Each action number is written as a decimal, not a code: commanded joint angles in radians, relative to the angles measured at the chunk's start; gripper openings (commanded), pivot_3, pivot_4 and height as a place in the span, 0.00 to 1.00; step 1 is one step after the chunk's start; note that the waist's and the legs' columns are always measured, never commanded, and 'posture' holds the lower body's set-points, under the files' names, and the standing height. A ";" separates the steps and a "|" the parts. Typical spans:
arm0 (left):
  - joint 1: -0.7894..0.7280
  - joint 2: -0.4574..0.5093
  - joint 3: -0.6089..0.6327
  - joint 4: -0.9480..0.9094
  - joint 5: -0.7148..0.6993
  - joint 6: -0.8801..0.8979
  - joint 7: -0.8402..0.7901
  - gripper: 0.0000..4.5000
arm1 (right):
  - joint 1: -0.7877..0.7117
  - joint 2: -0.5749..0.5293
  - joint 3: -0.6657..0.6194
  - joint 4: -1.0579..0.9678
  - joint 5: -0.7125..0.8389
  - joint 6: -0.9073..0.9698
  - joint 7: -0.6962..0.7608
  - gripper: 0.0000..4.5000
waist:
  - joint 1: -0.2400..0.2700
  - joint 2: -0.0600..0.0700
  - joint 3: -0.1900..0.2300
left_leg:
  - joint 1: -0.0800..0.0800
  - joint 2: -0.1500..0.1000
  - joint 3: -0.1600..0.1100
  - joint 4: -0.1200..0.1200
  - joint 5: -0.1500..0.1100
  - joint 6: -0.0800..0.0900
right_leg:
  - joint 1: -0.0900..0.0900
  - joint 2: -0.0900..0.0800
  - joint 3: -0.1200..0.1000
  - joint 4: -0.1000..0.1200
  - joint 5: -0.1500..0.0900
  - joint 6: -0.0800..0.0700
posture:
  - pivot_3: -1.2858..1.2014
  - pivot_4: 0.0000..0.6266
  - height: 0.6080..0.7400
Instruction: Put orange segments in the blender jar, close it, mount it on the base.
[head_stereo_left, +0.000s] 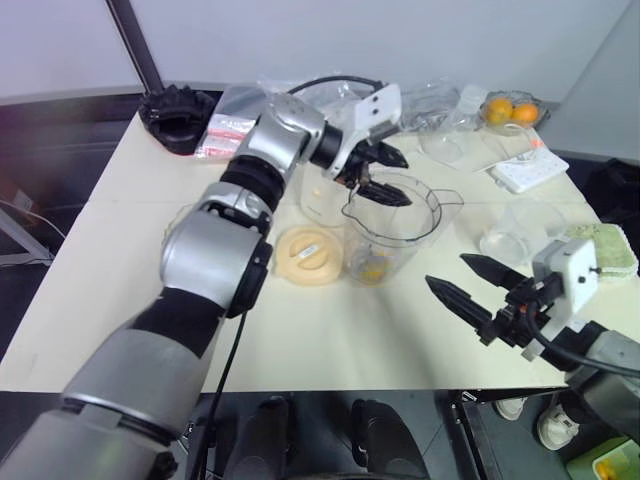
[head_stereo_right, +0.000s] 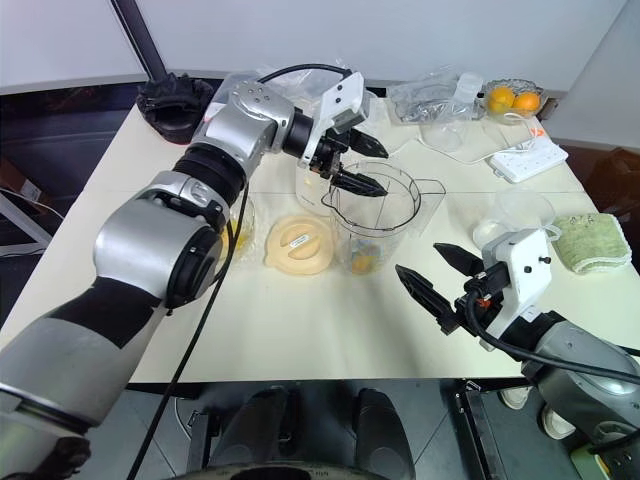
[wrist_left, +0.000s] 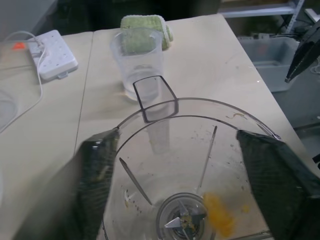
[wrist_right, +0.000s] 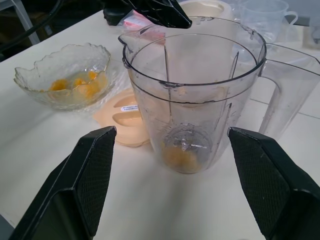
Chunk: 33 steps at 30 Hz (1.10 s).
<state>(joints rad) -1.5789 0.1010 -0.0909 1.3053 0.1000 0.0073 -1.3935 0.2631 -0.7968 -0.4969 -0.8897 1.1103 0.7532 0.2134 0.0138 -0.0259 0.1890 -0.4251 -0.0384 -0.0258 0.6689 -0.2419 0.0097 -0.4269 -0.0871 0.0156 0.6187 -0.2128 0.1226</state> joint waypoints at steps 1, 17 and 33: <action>-0.039 0.016 0.013 -0.038 -0.016 -0.015 -0.015 0.85 | -0.002 -0.003 -0.014 0.001 -0.017 -0.024 0.020 0.83 | 0.000 0.000 0.000 | 0.000 0.000 0.000 0.000 0.000 0.000 | 0.000 0.000 0.000 0.000 0.000 0.000 | 0.52 0.24 1.00; 0.416 0.290 0.148 -0.767 -0.327 0.389 -0.152 0.85 | 0.070 0.266 -0.033 0.323 -0.611 -0.269 -0.148 0.83 | -0.008 0.013 -0.007 | 0.005 0.001 0.003 -0.003 0.000 0.000 | 0.000 0.001 0.004 0.003 0.000 -0.001 | 0.52 0.24 1.00; 0.929 0.492 0.215 -1.602 -0.647 0.838 0.187 0.85 | -0.397 0.195 -0.030 1.070 -0.801 -0.466 -0.080 0.83 | -0.026 0.015 -0.007 | 0.017 0.001 0.003 -0.006 0.000 0.000 | 0.012 0.001 0.006 0.000 -0.002 -0.004 | 0.52 0.24 1.00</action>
<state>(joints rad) -0.6500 0.5750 0.0931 -0.2486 -0.5082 0.8295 -1.2347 -0.1088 -0.5803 -0.5144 0.1462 0.3203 0.3278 0.1229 -0.0122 -0.0104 0.1821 -0.4076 -0.0377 -0.0229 0.6627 -0.2420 0.0095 -0.4141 -0.0860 0.0209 0.6190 -0.2152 0.1184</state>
